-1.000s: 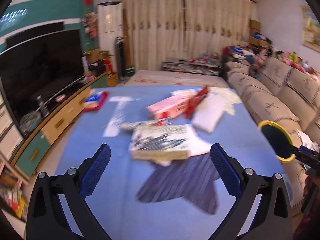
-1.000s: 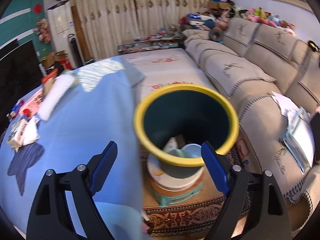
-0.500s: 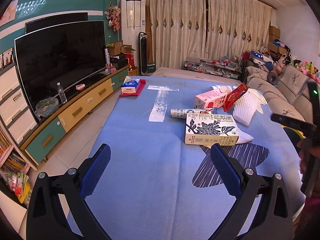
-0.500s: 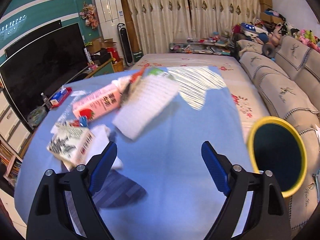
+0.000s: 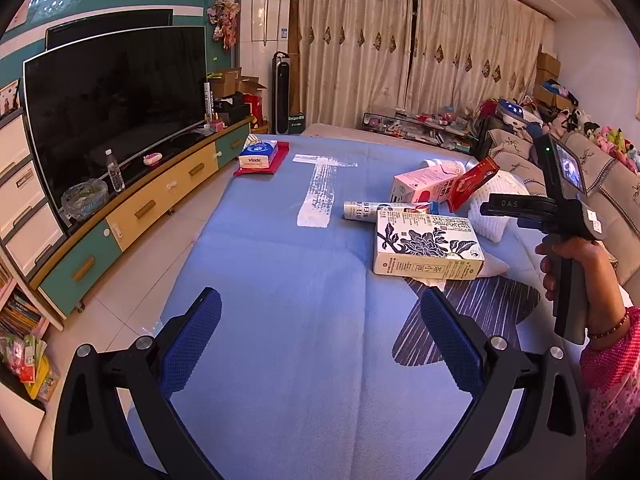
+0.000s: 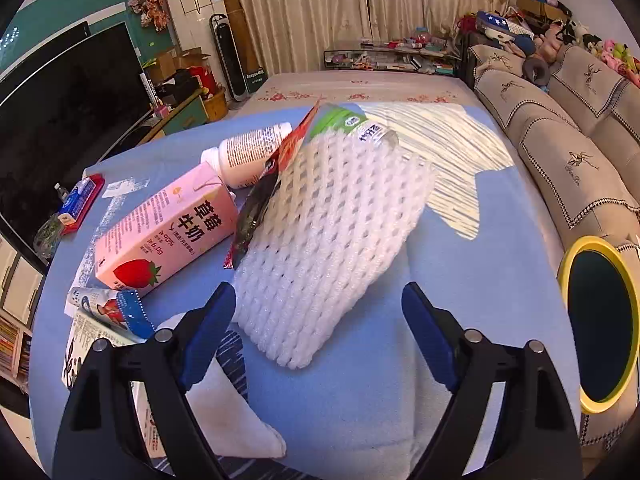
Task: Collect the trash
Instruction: 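Grasp the white foam fruit net with the right gripper, then carry the foam net over the bin and open the right gripper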
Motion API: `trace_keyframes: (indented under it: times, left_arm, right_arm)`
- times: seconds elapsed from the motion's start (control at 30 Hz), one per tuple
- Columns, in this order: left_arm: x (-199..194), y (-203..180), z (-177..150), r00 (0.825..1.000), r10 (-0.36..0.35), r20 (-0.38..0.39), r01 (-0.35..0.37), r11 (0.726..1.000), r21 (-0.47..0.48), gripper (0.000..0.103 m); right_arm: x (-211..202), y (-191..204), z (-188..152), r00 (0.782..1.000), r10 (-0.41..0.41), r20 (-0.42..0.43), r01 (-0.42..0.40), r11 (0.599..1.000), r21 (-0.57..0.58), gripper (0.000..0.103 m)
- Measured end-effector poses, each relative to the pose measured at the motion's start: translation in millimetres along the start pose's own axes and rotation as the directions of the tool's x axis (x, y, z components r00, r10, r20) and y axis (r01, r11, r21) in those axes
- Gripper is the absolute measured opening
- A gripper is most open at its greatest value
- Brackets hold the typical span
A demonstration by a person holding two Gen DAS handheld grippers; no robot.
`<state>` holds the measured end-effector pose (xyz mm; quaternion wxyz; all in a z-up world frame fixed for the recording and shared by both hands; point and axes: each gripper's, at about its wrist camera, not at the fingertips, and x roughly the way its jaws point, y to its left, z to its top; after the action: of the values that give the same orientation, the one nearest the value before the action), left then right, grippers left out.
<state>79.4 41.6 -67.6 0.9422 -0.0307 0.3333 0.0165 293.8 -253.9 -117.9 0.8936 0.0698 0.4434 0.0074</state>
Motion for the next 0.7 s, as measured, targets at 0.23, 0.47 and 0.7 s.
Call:
trace_keyframes:
  times: [0.23, 0.47, 0.7]
  left_arm:
    - [7.6, 0.0, -2.1, 1.0, -0.007, -0.019, 0.007, 1.0, -0.014, 0.098]
    - [8.3, -6.2, -2.2, 1.0, -0.013, -0.02, 0.013, 1.0, -0.002, 0.098]
    - [9.4, -15.8, -2.7, 0.999, -0.023, -0.027, 0.023, 1.0, 0.017, 0.098]
  right_arm:
    - [-5.3, 0.8, -3.0, 1.0, 0.013, 0.002, -0.013, 1.0, -0.025, 0.032]
    - [-49.1, -8.1, -23.7, 0.997, 0.045, 0.057, -0.043, 0.998, -0.047, 0.016]
    - [-108.5, -41.3, -51.6, 0.986, 0.069, 0.152, -0.068, 0.998, -0.016, 0.016]
